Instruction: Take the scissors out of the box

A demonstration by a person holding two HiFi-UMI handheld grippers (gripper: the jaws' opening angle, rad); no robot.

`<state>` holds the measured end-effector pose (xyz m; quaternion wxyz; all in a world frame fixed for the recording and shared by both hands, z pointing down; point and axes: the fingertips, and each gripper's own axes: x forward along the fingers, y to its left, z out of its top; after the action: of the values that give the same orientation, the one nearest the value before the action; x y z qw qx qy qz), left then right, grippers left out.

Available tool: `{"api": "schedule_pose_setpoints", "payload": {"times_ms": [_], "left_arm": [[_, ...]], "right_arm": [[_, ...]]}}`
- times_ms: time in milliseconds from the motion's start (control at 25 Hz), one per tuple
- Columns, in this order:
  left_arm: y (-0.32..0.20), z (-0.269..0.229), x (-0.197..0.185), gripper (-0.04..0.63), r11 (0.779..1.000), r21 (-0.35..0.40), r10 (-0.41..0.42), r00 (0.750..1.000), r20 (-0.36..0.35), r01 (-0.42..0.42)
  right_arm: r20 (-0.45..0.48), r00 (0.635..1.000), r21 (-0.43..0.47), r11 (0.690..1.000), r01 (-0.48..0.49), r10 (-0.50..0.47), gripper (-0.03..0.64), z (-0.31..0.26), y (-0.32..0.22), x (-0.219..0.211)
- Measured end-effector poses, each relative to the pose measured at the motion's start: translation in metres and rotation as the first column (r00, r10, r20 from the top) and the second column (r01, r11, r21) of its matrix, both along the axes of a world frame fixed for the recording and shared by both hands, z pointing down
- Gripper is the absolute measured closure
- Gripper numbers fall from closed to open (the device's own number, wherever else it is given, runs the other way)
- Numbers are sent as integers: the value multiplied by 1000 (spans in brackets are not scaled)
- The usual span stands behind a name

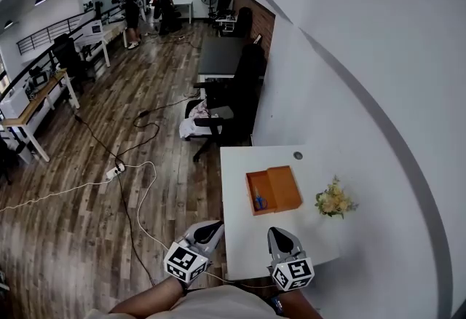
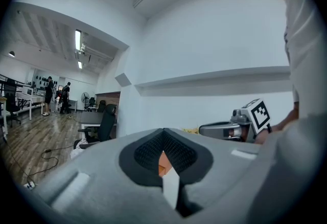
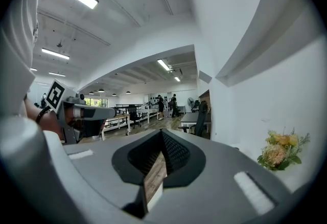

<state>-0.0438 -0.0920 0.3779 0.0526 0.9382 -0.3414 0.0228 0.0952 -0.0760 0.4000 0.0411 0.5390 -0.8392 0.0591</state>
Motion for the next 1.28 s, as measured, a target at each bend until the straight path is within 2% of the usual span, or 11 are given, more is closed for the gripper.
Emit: {"api": "schedule_pose_setpoints", "payload": {"times_ms": [320, 600, 760, 1280], "left_arm": [[-25, 12, 55, 592, 999, -27, 25, 999, 23, -25], [-61, 24, 76, 592, 998, -45, 47, 998, 36, -45], [-84, 44, 87, 592, 994, -83, 75, 997, 37, -71], [-165, 91, 110, 592, 964, -189, 200, 979, 50, -187]], "right_arm": [[18, 1000, -37, 999, -14, 15, 606, 13, -24, 54], [24, 999, -69, 997, -41, 43, 606, 29, -55, 79], [21, 998, -102, 993, -63, 66, 606, 43, -76, 84], [-34, 988, -234, 960, -153, 150, 577, 84, -160, 102]]}}
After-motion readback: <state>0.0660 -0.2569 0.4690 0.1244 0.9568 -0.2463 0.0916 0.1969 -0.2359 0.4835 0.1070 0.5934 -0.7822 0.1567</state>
